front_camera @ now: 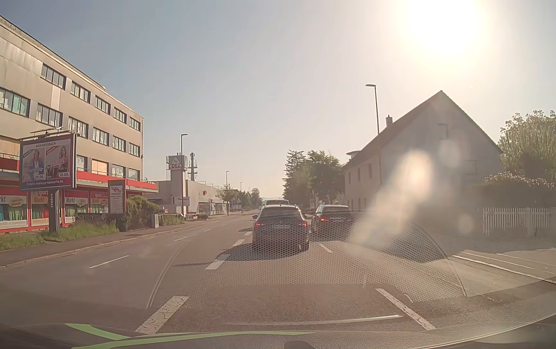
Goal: Follow the waypoints while adhering to traffic rules and regulations
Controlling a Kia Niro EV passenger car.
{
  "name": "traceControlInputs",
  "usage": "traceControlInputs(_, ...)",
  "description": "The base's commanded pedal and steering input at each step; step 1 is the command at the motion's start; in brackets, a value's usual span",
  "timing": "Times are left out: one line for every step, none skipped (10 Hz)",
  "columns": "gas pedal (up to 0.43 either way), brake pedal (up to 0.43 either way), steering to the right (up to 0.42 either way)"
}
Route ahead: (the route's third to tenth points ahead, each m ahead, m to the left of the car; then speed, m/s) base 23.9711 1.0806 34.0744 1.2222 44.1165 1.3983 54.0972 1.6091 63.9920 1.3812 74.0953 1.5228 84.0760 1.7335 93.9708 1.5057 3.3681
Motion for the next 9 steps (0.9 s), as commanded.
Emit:
traceControlInputs(0.047, 0.000, -0.002)
traceControlInputs(0.047, 0.000, -0.002)
traceControlInputs(0.039, 0.000, -0.002)
traceControlInputs(0.039, 0.000, -0.002)
traceControlInputs(0.028, 0.000, -0.002)
traceControlInputs(0.028, 0.000, -0.002)
traceControlInputs(0.028, 0.000, -0.002)
traceControlInputs(0.028, 0.000, -0.002)
traceControlInputs(0.028, 0.000, -0.002)
